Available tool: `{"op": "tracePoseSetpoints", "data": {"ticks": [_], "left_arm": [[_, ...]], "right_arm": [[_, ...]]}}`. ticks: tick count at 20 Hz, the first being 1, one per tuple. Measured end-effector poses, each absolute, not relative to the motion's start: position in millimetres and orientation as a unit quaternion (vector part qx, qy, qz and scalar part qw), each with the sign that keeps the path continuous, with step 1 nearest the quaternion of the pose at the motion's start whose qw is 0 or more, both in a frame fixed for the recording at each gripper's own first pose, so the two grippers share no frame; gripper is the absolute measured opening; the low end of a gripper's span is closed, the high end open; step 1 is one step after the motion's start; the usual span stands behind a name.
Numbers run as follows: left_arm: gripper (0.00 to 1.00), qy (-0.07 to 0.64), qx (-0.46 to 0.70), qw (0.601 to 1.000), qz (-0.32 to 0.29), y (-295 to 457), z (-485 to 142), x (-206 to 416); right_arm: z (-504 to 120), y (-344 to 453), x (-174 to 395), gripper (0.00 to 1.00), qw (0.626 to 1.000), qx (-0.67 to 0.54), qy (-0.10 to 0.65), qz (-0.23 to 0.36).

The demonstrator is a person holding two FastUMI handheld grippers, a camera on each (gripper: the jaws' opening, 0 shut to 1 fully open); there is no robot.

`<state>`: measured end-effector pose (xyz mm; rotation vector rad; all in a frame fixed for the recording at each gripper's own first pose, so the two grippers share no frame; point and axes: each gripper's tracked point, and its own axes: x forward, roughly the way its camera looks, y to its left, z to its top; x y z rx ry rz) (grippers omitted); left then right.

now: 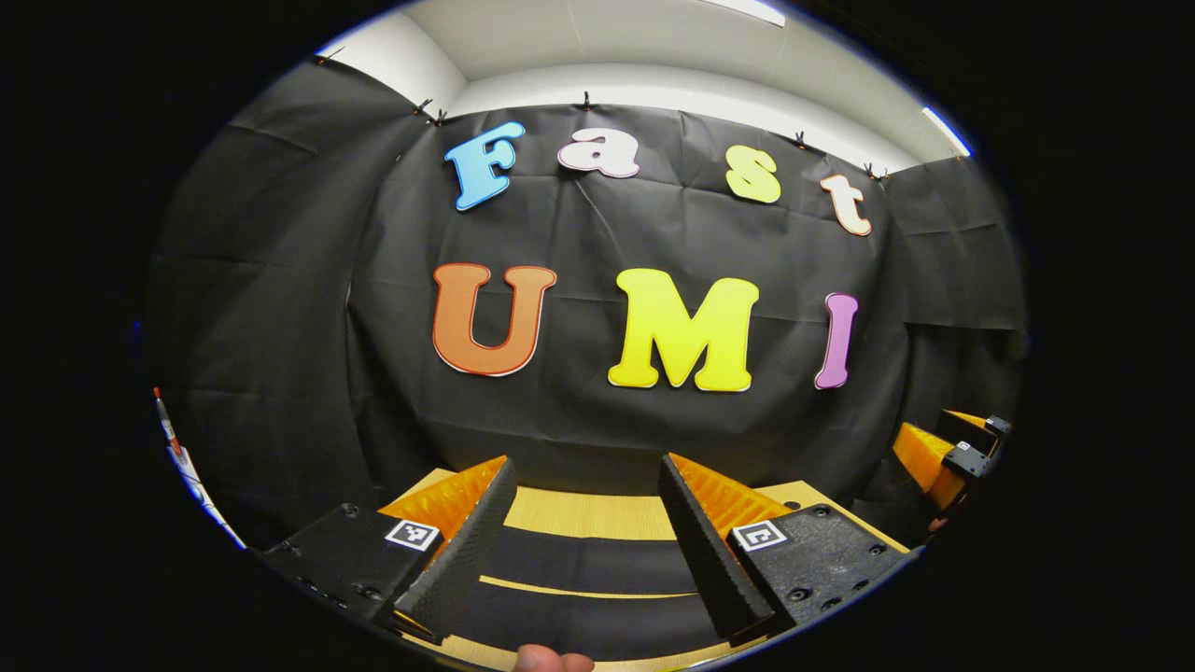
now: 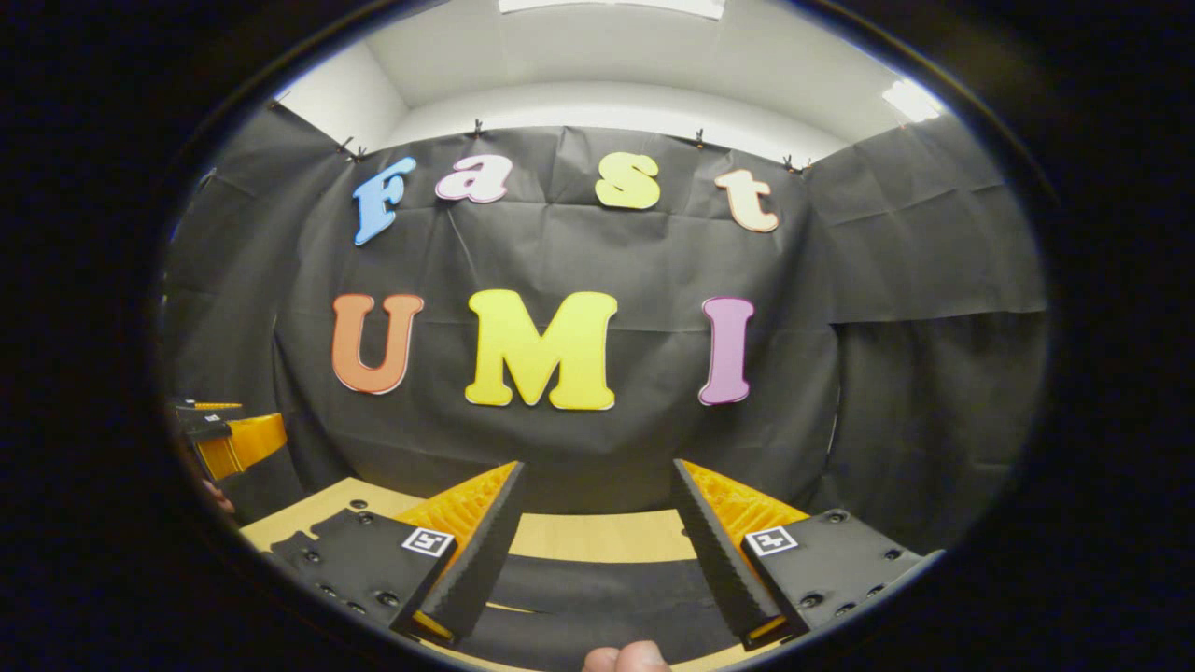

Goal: Grasp the waist and the cuffs of the jeans and fold them to make the two legs overlap; first hold the waist and fold one-third of the jeans toward the cuffs, then hold the cuffs and fold the remaining one-third in the same direction to finish folding.

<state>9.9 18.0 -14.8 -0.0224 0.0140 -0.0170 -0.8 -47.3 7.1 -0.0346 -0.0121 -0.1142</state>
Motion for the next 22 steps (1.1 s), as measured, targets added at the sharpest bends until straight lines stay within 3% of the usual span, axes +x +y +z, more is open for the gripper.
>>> {"op": "tracePoseSetpoints", "data": {"ticks": [9, 15, 19, 22], "left_arm": [[0.98, 0.079, -0.031, 0.996, -0.025, 7, -65, 26], [0.98, 0.164, -0.054, 0.982, 0.077, 62, -130, 8], [0.99, 0.196, -0.1, 0.965, 0.144, 113, -166, -7], [0.98, 0.226, -0.196, 0.934, 0.195, 152, -198, -19]], "right_arm": [[-34, -102, 11, 0.97, 0.996, -0.019, 0.05, -0.065], [-104, -179, 19, 0.96, 0.99, -0.007, 0.135, -0.026], [-174, -245, 12, 0.96, 0.968, 0.065, 0.233, -0.069], [-221, -284, 3, 0.98, 0.935, 0.143, 0.299, -0.126]]}}
